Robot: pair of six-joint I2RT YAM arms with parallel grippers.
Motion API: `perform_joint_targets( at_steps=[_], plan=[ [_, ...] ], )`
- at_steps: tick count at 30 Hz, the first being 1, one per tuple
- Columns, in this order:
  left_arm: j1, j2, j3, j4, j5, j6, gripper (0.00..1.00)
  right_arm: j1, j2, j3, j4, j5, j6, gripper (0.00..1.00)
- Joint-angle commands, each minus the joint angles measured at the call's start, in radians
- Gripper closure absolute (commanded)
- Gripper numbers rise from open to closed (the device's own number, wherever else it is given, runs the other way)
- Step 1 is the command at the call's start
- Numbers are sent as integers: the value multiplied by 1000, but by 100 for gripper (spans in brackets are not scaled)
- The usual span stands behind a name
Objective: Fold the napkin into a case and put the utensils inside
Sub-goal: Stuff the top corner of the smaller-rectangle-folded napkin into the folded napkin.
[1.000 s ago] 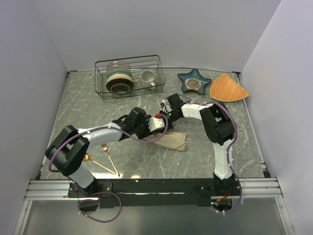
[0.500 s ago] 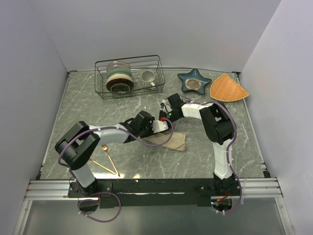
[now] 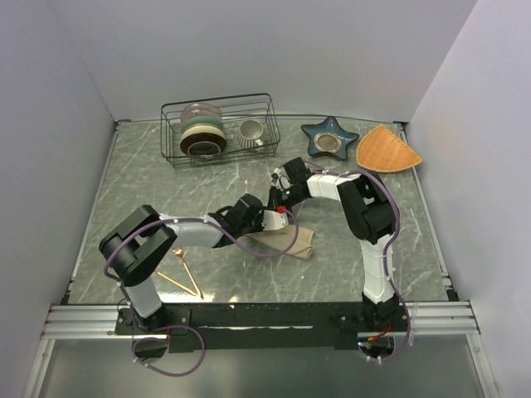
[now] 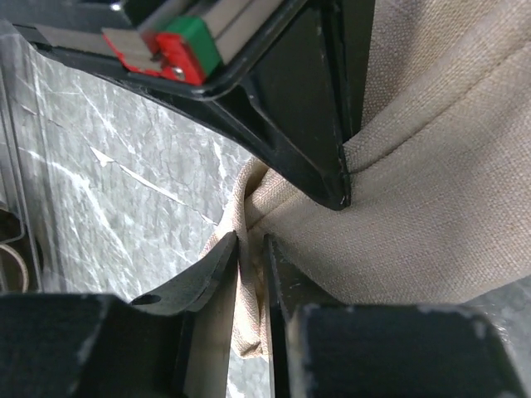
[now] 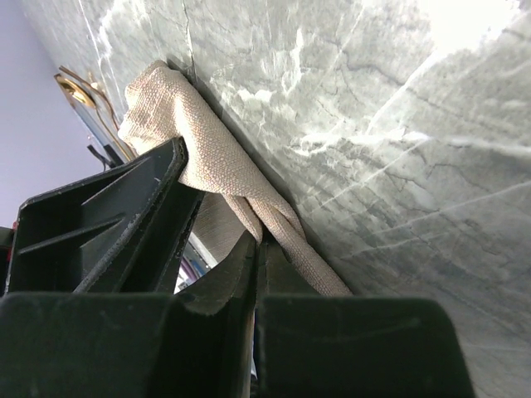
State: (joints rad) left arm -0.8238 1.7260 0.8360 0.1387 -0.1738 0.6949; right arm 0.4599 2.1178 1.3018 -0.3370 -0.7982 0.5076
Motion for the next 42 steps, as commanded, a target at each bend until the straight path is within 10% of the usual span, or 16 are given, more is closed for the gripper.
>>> perform_joint_targets(
  at_steps=[1,15,19,21,42],
  plan=[
    [-9,-10,-29,33,-62,54,78,-6,57,-1,-2,177,-38,100],
    [-12,-22,15,-63,3,25,99,-6,65,-2,4,171,-24,100],
    [-9,-54,49,-135,72,-14,57,-7,67,-4,9,168,-18,100],
    [-9,-69,63,-136,57,-31,55,-6,67,-7,13,165,-15,100],
    [68,-40,115,-177,74,-32,79,-10,79,-7,21,154,-3,100]
  ],
)
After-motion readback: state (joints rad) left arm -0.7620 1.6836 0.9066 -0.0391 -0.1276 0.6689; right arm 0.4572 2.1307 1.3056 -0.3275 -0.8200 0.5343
